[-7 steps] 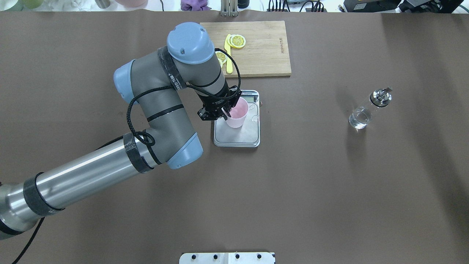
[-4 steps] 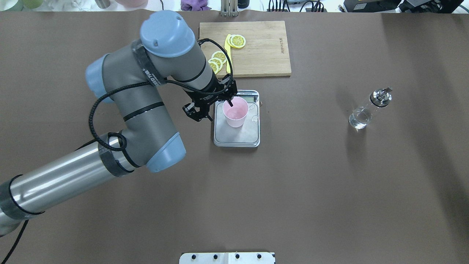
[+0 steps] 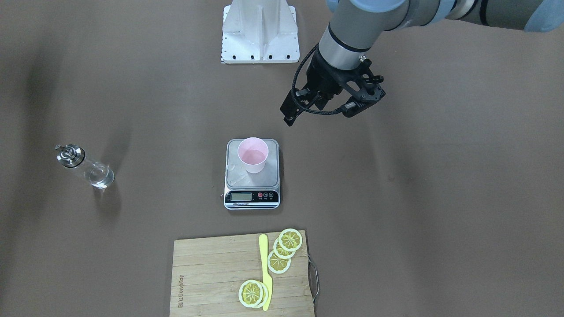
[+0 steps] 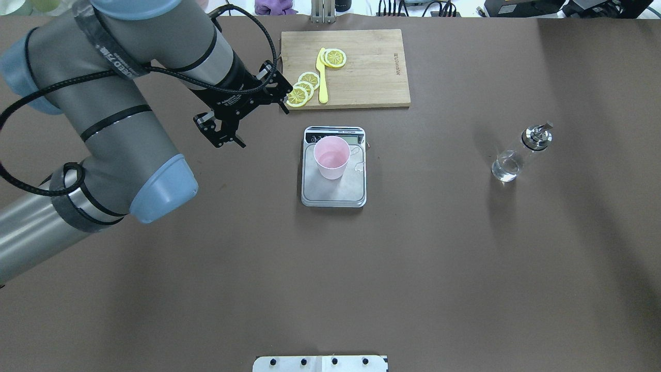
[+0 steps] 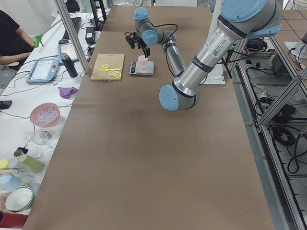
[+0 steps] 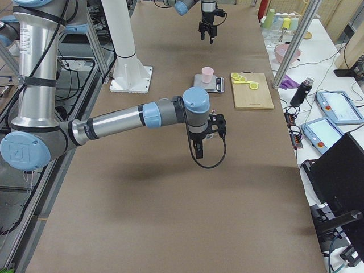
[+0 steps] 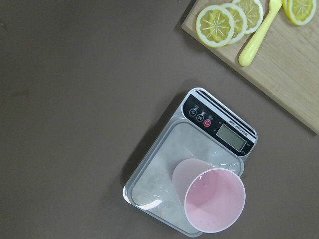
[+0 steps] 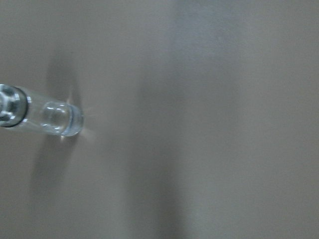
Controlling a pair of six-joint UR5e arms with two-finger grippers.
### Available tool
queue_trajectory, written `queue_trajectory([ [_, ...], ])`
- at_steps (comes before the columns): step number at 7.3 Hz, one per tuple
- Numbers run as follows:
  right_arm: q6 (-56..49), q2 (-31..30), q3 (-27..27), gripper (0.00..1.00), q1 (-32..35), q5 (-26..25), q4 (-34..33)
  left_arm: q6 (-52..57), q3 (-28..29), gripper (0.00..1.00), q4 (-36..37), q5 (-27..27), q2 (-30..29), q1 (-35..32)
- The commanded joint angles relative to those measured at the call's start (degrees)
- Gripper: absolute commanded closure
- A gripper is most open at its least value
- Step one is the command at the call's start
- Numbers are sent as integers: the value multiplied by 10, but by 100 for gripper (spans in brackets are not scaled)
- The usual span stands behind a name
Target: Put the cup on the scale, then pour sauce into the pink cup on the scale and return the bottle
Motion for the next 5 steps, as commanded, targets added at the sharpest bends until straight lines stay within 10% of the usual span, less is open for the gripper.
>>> queue_trajectory([
  [1,180,28,107,0,-107,-30,4,10,-17,2,3,3,21,-6],
  [2,281,30,160,0,-215,-138,5,10,-18,2,2,5,28,-6],
  [5,371,24,164,0,-270,-180,173,10,-18,2,0,6,36,-6],
])
